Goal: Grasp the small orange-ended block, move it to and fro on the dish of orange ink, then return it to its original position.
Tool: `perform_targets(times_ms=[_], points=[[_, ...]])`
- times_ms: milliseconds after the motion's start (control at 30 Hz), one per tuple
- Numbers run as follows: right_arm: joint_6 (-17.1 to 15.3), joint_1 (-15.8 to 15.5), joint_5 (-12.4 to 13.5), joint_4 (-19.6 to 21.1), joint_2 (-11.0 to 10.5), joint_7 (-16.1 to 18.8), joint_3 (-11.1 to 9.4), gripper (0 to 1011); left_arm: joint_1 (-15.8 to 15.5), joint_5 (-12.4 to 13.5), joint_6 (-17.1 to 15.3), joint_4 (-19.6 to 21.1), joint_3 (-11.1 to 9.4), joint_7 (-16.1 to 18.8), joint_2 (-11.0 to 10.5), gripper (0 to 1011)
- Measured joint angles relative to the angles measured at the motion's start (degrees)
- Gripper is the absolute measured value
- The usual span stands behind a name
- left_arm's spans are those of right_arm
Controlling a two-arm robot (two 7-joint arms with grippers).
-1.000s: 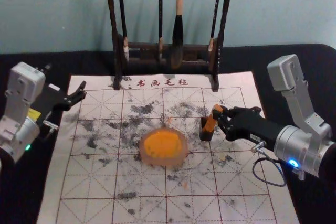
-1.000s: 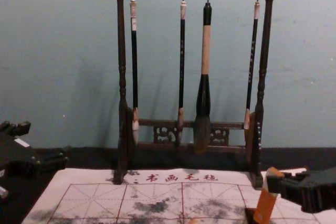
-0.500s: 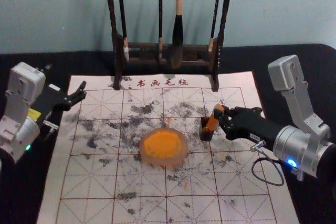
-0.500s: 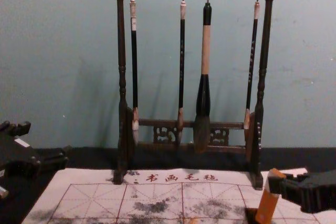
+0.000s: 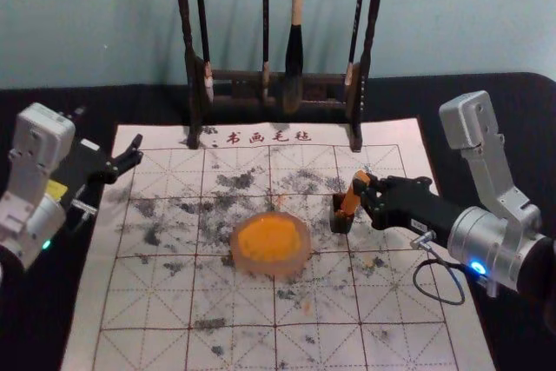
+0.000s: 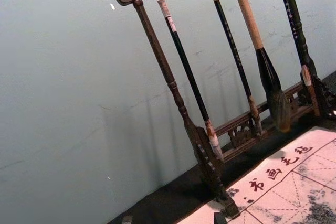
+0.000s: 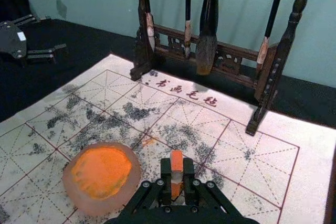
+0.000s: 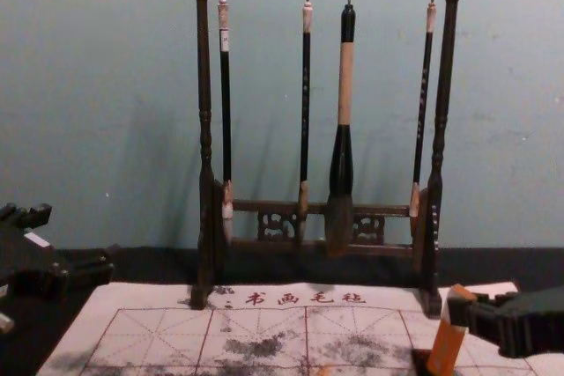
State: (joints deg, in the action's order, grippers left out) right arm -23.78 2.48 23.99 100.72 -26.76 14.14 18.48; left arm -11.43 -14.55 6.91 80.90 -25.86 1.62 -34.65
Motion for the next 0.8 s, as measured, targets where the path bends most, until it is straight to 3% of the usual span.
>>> perform_targets(times_ms=[800], points=[[-0.5,1.5,-1.3,-2.9,1.8,0.5,0.7,123,0.0,0.0,0.0,0.0,0.0,0.0,0.0,1001]])
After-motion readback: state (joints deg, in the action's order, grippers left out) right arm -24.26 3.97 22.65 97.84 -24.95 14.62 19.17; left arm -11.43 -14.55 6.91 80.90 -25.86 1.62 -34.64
